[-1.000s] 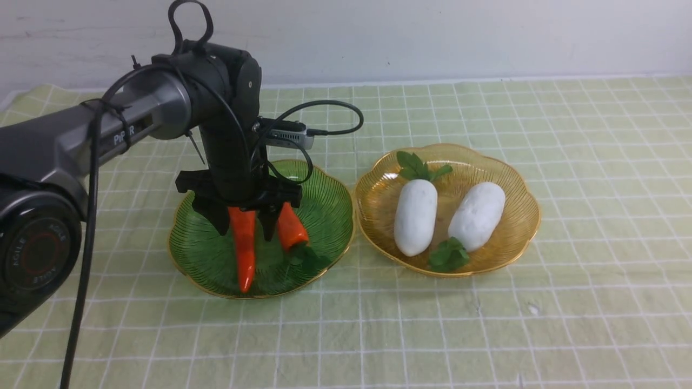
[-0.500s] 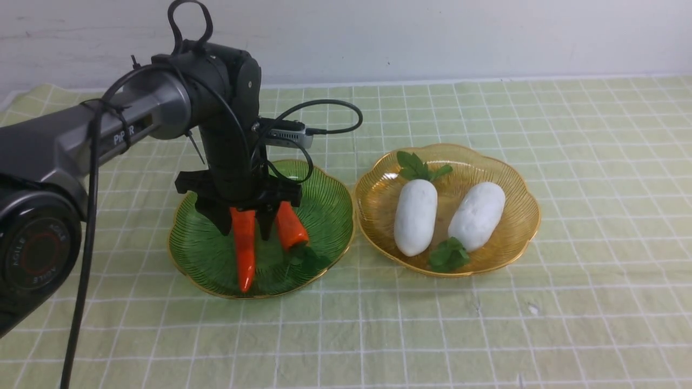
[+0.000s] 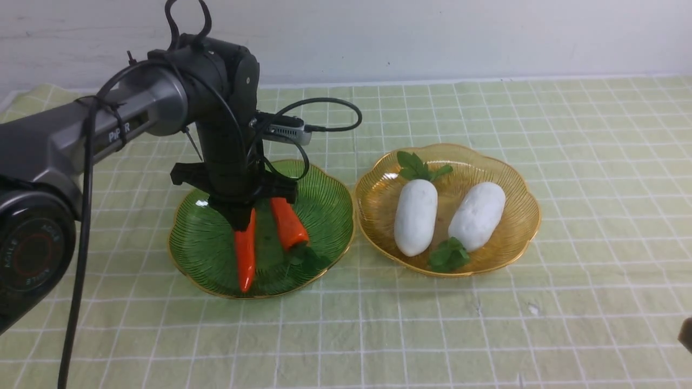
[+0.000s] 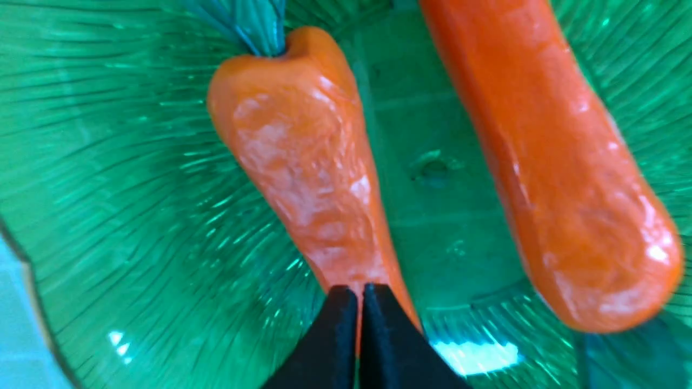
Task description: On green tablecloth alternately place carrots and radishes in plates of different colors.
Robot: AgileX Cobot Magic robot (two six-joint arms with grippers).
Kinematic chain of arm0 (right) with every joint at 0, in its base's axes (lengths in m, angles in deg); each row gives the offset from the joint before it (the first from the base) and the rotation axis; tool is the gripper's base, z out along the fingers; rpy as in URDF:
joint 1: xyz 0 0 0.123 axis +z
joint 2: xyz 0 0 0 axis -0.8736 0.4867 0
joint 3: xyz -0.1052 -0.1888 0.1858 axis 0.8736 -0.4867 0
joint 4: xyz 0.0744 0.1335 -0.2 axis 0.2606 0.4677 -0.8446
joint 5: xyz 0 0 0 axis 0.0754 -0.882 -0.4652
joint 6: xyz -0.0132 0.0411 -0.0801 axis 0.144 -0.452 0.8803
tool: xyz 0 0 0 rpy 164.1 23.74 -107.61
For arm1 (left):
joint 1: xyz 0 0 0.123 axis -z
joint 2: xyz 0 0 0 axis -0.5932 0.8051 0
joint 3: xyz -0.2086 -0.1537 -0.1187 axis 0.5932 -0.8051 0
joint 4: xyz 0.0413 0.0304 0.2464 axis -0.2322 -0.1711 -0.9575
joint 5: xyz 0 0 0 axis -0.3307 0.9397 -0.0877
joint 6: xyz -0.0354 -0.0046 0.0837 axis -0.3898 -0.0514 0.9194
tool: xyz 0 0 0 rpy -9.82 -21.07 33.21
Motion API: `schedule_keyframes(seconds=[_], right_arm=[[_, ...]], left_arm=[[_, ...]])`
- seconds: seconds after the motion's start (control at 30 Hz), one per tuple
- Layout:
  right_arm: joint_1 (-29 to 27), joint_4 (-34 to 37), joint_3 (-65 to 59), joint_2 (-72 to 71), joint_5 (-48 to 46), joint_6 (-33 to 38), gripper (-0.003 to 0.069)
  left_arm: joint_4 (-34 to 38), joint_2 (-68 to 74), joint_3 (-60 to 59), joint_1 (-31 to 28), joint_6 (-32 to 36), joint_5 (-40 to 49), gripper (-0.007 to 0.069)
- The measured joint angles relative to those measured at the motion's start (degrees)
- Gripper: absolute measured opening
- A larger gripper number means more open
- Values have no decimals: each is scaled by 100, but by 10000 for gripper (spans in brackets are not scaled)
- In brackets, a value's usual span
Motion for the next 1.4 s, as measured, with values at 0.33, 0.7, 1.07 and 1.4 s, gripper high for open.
schedule_keyframes(seconds=[0.33, 0.7, 1.07, 1.4], right_arm=[[-810, -23, -92, -683, -103, 0, -15], [-1800, -30, -1347, -1427, -163, 0, -15], [-1831, -49, -1619, -1427, -27, 0, -15], [-2350, -49, -1619, -1427, -21, 0, -15]], left_arm=[[-7, -549, 94, 0, 79, 5, -8], [-1, -1712, 94, 0, 504, 46, -8], [10, -2839, 94, 0, 551, 160, -8], [21, -3160, 94, 0, 551, 177, -8]])
